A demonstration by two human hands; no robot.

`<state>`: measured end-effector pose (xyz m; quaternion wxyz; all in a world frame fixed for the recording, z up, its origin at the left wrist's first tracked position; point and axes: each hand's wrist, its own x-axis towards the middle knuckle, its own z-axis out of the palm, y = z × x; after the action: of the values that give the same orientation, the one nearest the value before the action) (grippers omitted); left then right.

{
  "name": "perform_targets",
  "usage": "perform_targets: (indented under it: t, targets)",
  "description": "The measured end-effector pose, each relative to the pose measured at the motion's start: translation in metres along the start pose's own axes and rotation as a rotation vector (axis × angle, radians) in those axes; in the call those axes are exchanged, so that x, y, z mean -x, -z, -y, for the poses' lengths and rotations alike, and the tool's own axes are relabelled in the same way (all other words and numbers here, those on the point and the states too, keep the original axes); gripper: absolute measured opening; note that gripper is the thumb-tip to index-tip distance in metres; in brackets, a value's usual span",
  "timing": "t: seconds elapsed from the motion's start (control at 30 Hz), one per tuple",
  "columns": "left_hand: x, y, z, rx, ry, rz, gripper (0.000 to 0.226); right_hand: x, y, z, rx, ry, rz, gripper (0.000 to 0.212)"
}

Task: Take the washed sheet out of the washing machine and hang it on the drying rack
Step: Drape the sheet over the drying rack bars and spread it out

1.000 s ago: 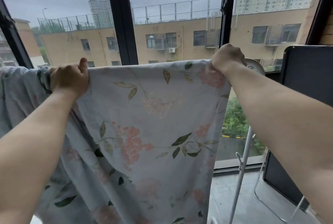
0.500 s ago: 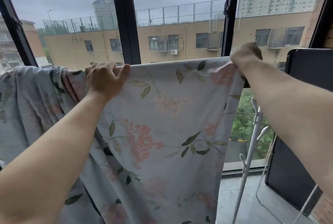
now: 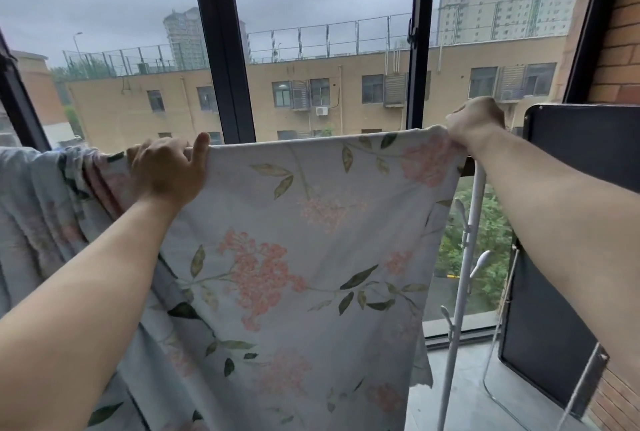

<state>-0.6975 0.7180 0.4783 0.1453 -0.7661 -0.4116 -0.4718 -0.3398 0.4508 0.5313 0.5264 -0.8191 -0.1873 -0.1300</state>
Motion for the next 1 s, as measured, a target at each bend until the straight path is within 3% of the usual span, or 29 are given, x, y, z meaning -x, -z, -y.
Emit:
perform_targets:
  t: [0.3, 0.53, 0.7, 0.8, 0.93, 1.0]
  targets:
    - [-0.003, 0.008, 0.011, 0.059, 0.004, -0.011, 0.057, -0.014, -0.002, 0.0, 0.066, -0.008, -0.029, 0.031]
    - [-0.002, 0.008, 0.005, 0.019, 0.002, -0.001, 0.063, -0.012, -0.004, -0.003, 0.103, 0.034, -0.034, 0.019]
    - [-0.003, 0.005, -0.004, 0.005, 0.052, -0.029, 0.067, -0.006, 0.002, -0.014, 0.129, 0.009, -0.029, 0.024]
    - [-0.002, 0.004, -0.006, -0.003, 0.041, -0.059, 0.065, 0.005, 0.0, -0.026, 0.02, -0.003, -0.075, 0.033]
    - [0.0, 0.004, -0.008, -0.007, 0.036, -0.066, 0.064, 0.043, -0.008, -0.045, -0.162, -0.005, -0.274, 0.041]
    - [0.001, 0.004, -0.011, 0.0, 0.035, -0.08, 0.063, 0.057, -0.021, -0.059, -0.272, 0.018, -0.251, 0.038]
